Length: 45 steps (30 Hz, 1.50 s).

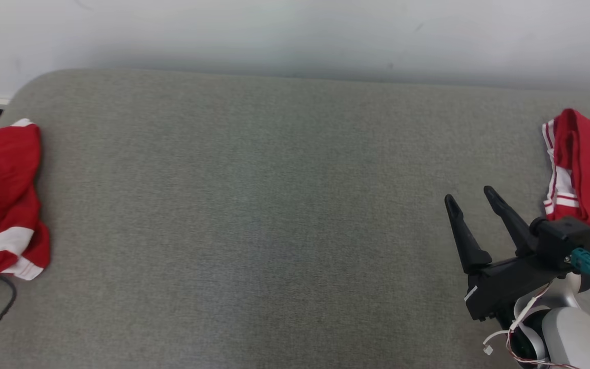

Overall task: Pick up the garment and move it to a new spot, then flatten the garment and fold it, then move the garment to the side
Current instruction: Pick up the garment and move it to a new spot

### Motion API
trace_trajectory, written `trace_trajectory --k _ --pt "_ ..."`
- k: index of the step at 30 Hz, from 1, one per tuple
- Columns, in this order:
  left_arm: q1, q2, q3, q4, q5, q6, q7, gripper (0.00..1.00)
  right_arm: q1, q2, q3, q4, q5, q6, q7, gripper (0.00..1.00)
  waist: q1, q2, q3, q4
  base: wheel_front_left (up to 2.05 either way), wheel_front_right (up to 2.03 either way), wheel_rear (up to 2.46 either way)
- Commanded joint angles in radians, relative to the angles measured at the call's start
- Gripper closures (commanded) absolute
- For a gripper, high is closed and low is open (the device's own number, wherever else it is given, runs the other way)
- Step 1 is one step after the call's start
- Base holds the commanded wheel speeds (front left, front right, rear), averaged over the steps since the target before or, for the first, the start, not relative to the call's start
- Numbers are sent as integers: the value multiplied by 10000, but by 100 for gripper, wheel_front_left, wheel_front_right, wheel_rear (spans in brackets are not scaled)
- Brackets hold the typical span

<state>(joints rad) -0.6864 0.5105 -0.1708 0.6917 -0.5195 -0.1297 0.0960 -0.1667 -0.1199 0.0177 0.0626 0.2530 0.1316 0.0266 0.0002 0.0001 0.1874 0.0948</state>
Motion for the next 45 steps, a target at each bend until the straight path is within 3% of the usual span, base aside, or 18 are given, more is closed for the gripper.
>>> trace_trajectory --k 1,21,37,38,39,40,45 --pt "-217 169 -79 200 -260 5 52 0 -134 -105 -54 -48 -94 -20 5 0 -2 -1 332 -327 0 0 0" --pt "-1507 1119 -1875 2907 -1644 7 2306 0 -453 -335 -41 -505 -137 -20 316 0 -2 -1 1122 -705 0 0 0" --pt "-1367 783 -2568 4164 -2680 8 2879 0 -454 -464 -154 -971 -183 -20 559 0 -2 -1 1817 -793 0 0 0" --pt "-1398 772 -2611 4193 -2715 11 2832 21 -470 -468 -158 -985 -195 -20 586 0 -2 -1 1825 -781 0 0 0" --pt "-1419 782 -2672 4215 -2736 11 2839 67 -484 -469 -156 -996 -206 -20 594 0 -2 -1 1824 -767 0 0 0" --pt "-1432 793 -2743 4225 -2737 11 2819 100 -491 -469 -159 -1004 -212 -20 602 0 -2 -1 1819 -753 0 0 0" --pt "-1599 901 -3082 3884 -2922 6 2373 100 -512 -411 -108 -1009 -227 -20 643 0 -2 -1 1726 -678 0 0 0"
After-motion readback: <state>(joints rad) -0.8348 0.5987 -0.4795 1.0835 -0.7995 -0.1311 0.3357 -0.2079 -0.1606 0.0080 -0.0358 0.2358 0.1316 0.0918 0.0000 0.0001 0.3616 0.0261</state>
